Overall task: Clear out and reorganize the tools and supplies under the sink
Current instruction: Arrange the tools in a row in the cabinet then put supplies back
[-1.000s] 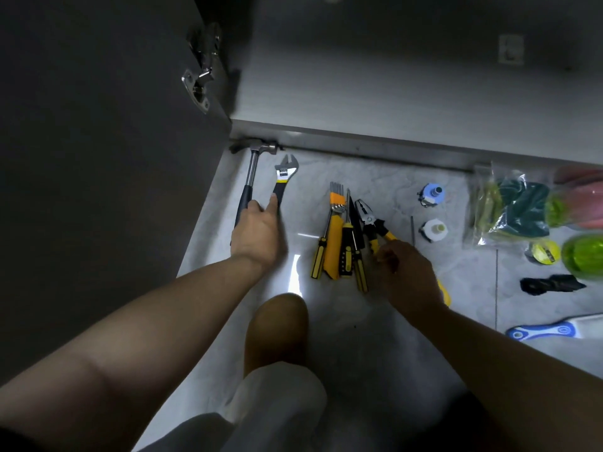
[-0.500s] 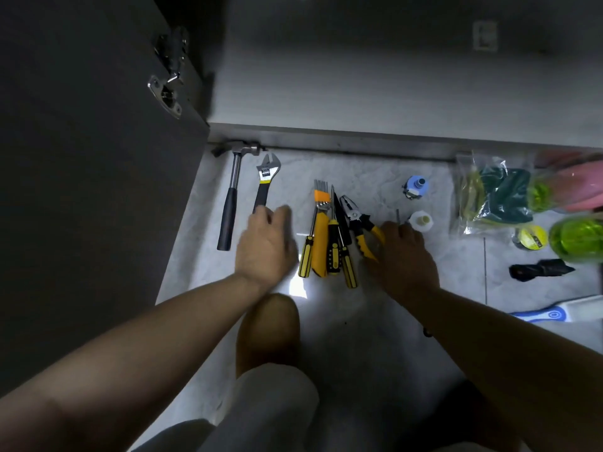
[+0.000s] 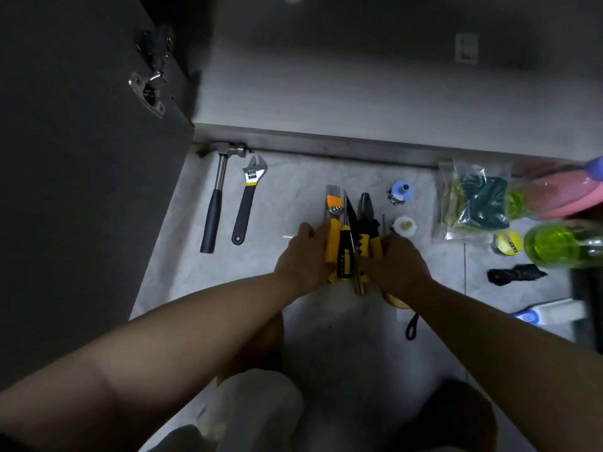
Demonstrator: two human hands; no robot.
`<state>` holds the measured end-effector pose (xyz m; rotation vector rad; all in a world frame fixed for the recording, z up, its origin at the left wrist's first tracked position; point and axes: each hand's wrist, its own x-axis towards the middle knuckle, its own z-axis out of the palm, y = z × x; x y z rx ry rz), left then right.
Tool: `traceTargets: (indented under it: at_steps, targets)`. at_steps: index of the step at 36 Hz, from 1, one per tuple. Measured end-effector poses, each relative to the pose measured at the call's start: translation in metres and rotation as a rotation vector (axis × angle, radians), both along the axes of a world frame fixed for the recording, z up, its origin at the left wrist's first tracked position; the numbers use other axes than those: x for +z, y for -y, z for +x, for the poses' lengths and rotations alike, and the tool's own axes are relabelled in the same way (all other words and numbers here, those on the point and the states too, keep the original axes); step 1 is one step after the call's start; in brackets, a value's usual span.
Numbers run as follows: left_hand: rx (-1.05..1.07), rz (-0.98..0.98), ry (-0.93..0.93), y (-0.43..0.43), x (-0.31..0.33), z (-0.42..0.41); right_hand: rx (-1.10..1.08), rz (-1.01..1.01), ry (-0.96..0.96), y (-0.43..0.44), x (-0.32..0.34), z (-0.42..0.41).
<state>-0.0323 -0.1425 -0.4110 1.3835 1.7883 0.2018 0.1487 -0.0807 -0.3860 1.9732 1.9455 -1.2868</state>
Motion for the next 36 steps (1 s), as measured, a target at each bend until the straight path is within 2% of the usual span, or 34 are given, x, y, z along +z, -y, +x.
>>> traceTargets:
  at_steps: [4,7,11,14,16,18,21,24,27,31,36]
  targets:
    - [-0.055,-0.003,0.040,-0.006,-0.001,0.015,-0.039,0.061,-0.079,0.001,0.003,0.000]
    - [-0.015,0.014,0.133,-0.009,0.004,0.015,-0.071,0.057,-0.136,0.001,0.006,-0.008]
    - [0.241,0.103,0.296,-0.013,0.020,0.005,-0.033,0.037,-0.212,0.004,0.012,-0.025]
    - [0.492,-0.020,0.537,-0.009,0.035,-0.006,0.008,0.015,-0.268,0.009,0.013,-0.042]
    - [0.553,-0.076,0.706,-0.003,0.038,-0.012,0.026,0.030,-0.255,0.012,0.012,-0.054]
    - [0.590,-0.084,0.769,0.003,0.039,-0.018,0.046,0.053,-0.270,0.016,0.013,-0.063]
    - [0.674,-0.065,0.745,0.006,0.032,-0.031,0.097,0.078,-0.346,0.020,0.011,-0.067]
    - [0.771,-0.088,0.770,0.005,0.026,-0.045,0.182,0.102,-0.165,0.024,0.005,-0.059]
    - [0.803,-0.094,0.710,0.002,0.020,-0.057,0.207,0.144,0.048,0.027,-0.004,-0.046]
    - [0.786,-0.091,0.607,-0.003,0.016,-0.070,0.189,0.139,0.133,0.032,-0.013,-0.036]
    - [0.761,-0.059,0.490,-0.008,0.012,-0.074,0.289,0.217,0.294,0.035,-0.016,-0.039]
